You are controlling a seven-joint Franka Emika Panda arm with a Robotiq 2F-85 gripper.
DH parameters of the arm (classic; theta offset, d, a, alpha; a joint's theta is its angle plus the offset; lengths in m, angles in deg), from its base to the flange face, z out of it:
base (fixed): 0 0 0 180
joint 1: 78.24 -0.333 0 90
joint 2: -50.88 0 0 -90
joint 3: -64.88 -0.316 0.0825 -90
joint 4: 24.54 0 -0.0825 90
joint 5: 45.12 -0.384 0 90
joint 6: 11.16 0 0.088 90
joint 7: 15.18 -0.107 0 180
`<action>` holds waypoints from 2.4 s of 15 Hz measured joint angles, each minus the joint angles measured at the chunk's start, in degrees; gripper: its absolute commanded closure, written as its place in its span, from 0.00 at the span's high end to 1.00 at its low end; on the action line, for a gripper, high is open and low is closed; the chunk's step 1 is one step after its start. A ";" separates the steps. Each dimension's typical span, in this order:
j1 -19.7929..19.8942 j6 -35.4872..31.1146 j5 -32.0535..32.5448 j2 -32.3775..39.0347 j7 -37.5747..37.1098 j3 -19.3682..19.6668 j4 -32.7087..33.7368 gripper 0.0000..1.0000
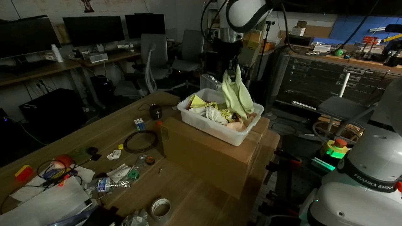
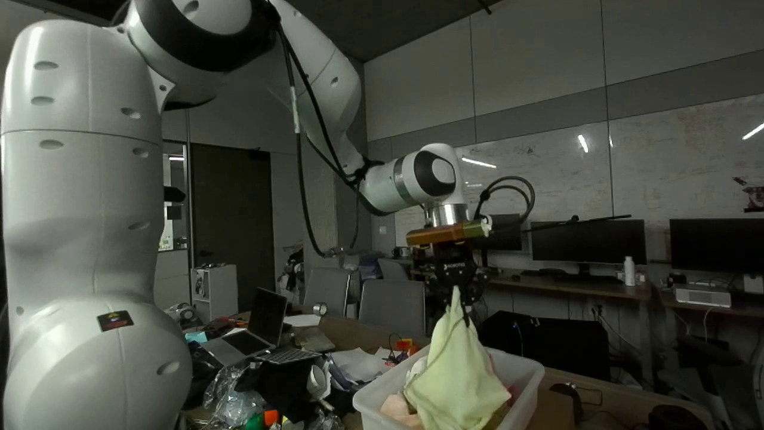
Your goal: Remove the contents from the storage box and put them on the table
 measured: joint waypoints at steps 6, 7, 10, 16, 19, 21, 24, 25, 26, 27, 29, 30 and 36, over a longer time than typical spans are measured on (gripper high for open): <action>-1.13 -0.18 0.25 -11.71 -5.15 -1.48 -0.13 0.01; -1.70 -0.06 0.25 -13.36 -6.57 -2.32 0.04 0.01; -3.88 1.68 0.35 -16.35 -12.37 -6.11 1.62 0.01; -9.49 12.97 4.05 -13.33 -18.18 -15.49 7.76 0.01; -11.93 18.65 7.86 -8.11 -21.06 -19.05 11.62 0.01; -13.39 18.57 7.90 -4.49 -23.28 -19.64 13.92 0.01; -13.94 17.87 4.19 -0.46 -27.62 -19.16 17.07 0.01; -13.94 17.64 2.59 0.42 -28.65 -18.67 17.83 0.29; -13.94 17.49 1.81 1.06 -29.01 -18.17 18.32 0.31; -13.94 17.48 1.76 1.51 -29.03 -17.72 18.59 0.36; -13.94 17.56 2.48 2.10 -28.70 -17.19 18.58 0.53; -13.95 17.61 3.20 2.39 -28.63 -17.08 18.51 0.59; -14.33 18.47 8.74 4.07 -28.18 -16.94 18.10 1.00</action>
